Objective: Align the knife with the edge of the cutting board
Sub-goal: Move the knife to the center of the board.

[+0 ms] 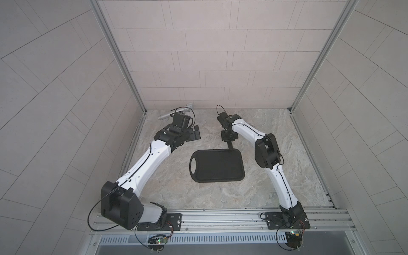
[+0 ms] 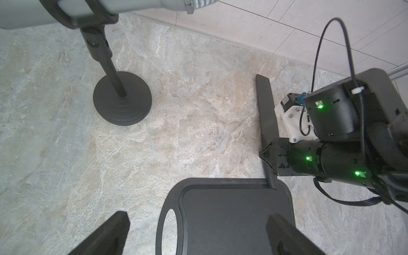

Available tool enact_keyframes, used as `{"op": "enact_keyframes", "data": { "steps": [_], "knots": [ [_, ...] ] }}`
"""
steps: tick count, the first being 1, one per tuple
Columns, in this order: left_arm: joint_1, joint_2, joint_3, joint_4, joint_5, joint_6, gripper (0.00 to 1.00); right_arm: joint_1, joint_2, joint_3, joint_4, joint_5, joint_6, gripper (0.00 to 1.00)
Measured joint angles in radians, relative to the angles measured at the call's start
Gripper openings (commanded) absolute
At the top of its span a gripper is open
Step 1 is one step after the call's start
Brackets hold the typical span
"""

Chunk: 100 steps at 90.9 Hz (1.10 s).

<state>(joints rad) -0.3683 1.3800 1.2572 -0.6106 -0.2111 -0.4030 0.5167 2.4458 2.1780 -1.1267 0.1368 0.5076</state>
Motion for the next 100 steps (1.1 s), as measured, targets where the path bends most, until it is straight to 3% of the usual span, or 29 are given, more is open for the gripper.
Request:
{"op": "enact_keyframes", "data": {
  "steps": [26,86,100],
  "knots": [
    [0.003,0.0,0.001,0.0,0.002,0.0,1.0,-0.035,-0.122,-0.196,0.045,-0.012,-0.034,0.0],
    [0.008,0.0,0.001,0.0,0.013,0.0,1.0,-0.227,-0.336,-0.557,0.147,-0.123,-0.082,0.0],
    [0.008,0.0,0.001,0.0,0.019,0.0,1.0,-0.237,-0.362,-0.599,0.187,-0.137,-0.085,0.06]
  ]
}}
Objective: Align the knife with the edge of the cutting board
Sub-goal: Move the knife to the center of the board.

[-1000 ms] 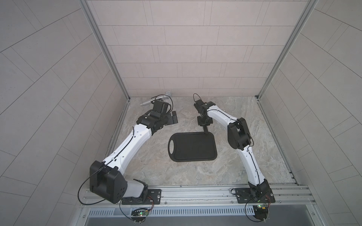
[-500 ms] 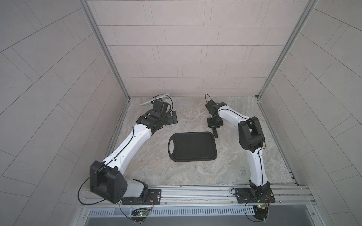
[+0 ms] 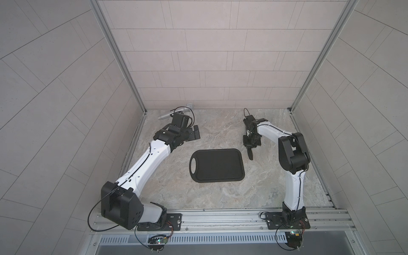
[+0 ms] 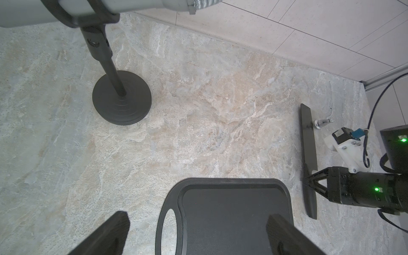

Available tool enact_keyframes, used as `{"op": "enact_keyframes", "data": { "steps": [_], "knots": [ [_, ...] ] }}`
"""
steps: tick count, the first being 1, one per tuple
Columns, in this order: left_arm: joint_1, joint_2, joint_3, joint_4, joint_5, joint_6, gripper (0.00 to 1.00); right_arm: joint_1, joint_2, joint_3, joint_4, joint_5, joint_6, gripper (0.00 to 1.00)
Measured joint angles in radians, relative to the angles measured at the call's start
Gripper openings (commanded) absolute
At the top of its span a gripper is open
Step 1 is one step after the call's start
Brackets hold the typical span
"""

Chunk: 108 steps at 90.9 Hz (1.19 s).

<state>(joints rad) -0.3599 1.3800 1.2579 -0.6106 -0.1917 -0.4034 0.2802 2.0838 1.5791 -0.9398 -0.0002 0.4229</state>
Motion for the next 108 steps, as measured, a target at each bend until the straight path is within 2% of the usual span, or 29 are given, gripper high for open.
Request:
{"op": "enact_keyframes", "data": {
  "steps": [10,28,61,80,91,104,108],
  "knots": [
    [0.0,0.0,0.0,0.0,0.005,0.0,1.0,-0.005,-0.011,-0.018,0.021,-0.01,-0.002,0.11],
    [0.0,0.002,0.0,0.0,0.012,0.0,1.0,-0.013,-0.033,-0.057,0.051,-0.024,-0.009,0.28],
    [0.0,0.006,0.0,0.0,0.016,0.0,1.0,-0.014,-0.064,-0.136,0.059,-0.03,-0.017,0.33],
    [0.0,0.006,0.0,0.0,0.015,0.0,1.0,-0.014,-0.072,-0.148,0.058,-0.027,-0.019,0.29],
    [0.0,0.006,0.0,0.0,0.015,0.0,1.0,-0.014,-0.072,-0.148,0.057,-0.027,-0.021,0.2],
    [0.0,0.006,0.0,0.0,0.015,0.0,1.0,-0.014,-0.074,-0.148,0.057,-0.023,-0.02,0.0],
    [0.0,0.006,0.0,0.0,0.016,0.0,1.0,-0.014,-0.074,-0.148,0.057,-0.023,-0.02,0.0]
  ]
}}
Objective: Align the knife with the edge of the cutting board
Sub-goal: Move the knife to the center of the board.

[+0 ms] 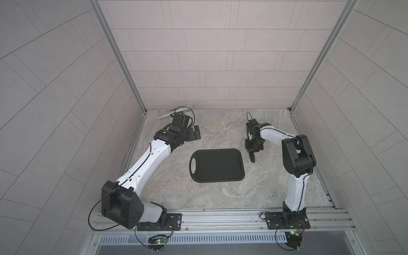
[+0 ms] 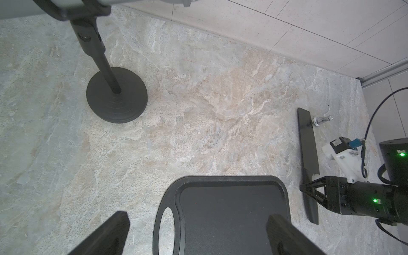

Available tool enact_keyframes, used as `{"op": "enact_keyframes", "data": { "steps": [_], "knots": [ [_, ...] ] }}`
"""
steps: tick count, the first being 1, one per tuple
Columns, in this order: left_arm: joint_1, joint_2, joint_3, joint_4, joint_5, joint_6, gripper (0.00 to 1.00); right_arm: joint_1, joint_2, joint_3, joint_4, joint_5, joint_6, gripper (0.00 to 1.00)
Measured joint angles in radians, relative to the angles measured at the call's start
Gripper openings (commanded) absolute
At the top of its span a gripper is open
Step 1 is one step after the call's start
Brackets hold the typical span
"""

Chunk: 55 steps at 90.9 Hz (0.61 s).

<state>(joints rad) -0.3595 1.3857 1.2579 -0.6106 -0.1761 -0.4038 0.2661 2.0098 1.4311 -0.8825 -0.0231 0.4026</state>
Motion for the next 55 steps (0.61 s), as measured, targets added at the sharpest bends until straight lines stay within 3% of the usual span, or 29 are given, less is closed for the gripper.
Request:
{"op": "enact_keyframes", "data": {
  "steps": [55],
  "knots": [
    [0.0,0.0,0.0,0.0,0.012,-0.001,1.0,0.0,-0.194,-0.215,0.048,-0.006,0.017,0.0]
  ]
}}
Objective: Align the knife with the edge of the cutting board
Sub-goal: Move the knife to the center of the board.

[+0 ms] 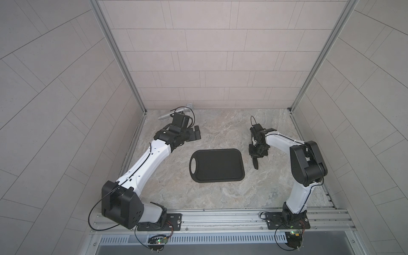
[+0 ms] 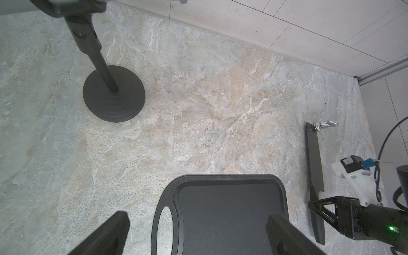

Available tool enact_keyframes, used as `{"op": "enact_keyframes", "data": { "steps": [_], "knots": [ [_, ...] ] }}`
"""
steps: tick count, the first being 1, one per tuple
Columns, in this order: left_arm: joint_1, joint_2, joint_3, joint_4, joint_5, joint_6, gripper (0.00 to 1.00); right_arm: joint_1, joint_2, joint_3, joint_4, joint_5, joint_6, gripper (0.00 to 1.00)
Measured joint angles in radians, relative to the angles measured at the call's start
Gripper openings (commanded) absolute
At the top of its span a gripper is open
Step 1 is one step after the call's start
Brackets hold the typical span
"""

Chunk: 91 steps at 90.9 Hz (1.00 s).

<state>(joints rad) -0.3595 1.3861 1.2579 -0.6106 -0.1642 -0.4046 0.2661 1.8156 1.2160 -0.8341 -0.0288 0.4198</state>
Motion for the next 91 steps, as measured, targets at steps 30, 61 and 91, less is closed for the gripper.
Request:
{"op": "enact_keyframes", "data": {
  "steps": [30,61,91],
  "knots": [
    [0.0,0.0,0.0,0.0,0.0,0.0,1.0,0.024,-0.085,-0.102,0.063,-0.04,0.025,0.0],
    [0.0,0.006,0.0,0.0,0.002,0.0,1.0,0.093,-0.084,-0.132,0.056,-0.048,0.032,0.0],
    [0.0,0.011,0.0,0.0,0.003,0.0,1.0,0.096,-0.078,-0.132,0.032,-0.04,0.028,0.38]
  ]
}}
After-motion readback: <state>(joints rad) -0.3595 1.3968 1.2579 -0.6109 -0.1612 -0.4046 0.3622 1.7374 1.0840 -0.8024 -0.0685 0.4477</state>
